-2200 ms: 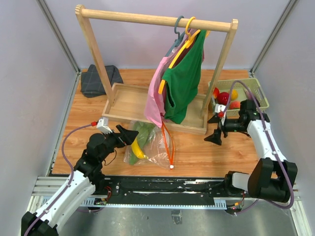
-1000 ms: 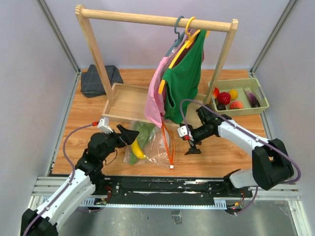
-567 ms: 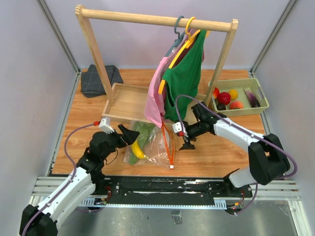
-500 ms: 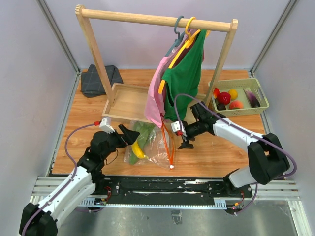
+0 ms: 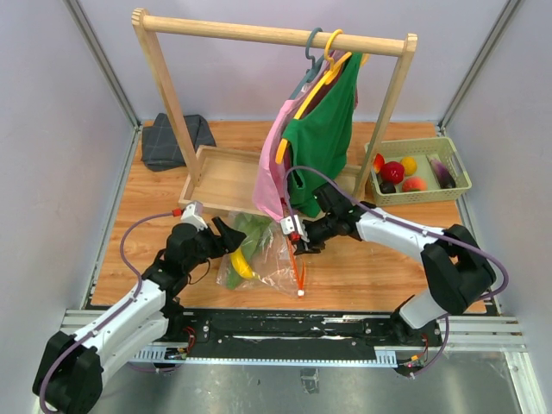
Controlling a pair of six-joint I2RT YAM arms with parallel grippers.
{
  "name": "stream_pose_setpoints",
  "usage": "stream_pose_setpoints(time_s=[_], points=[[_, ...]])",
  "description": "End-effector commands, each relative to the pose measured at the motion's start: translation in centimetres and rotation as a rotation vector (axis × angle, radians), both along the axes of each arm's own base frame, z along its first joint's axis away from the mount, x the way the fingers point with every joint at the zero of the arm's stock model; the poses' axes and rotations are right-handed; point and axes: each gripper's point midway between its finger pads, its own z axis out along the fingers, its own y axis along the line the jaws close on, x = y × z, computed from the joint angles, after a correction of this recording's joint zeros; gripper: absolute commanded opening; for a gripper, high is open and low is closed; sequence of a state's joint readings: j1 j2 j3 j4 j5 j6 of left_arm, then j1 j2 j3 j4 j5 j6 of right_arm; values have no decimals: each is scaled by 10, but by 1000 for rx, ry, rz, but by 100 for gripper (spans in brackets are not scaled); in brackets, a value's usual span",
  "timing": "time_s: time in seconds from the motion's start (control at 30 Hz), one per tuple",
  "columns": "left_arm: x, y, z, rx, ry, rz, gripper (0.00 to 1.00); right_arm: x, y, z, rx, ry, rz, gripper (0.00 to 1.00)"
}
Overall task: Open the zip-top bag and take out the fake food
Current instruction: Pick up the fake fruit from the zipper food storage bag.
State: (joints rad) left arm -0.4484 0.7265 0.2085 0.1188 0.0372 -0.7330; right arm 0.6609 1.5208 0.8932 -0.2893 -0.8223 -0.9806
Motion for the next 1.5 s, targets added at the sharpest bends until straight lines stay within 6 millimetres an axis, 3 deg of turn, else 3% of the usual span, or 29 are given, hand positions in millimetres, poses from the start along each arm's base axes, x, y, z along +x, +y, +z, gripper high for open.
stream_pose_setpoints(time_s=[0.0,0.1,0.3,0.43,0.57,0.73,0.97,1.3,1.47], points=[[8,-6,16,-1,-49,-23,73,2,12,3,-8,-22,-3,33],[7,-8,10,1,-33,-35,66,3,15,10,8,-21,-8,31],[3,-8,-1,10,1,-44,51,-18,17,20,52,49,53,30],[0,-7,-7,18,18,-49,47,-22,9,24,28,41,63,33],[-4,-9,-11,4,26,-58,40,-20,9,13,16,68,23,31],[-6,-9,-16,1,36,-62,27,-7,18,-16,-65,165,-111,17],[-13,-8,-26,-27,57,-54,21,-12,34,-33,-103,286,-240,16],[-20,-13,-20,-197,34,-20,17,3,57,-27,-30,476,-484,25],[-25,-10,-19,-278,26,12,16,6,59,-35,-41,549,-565,27]])
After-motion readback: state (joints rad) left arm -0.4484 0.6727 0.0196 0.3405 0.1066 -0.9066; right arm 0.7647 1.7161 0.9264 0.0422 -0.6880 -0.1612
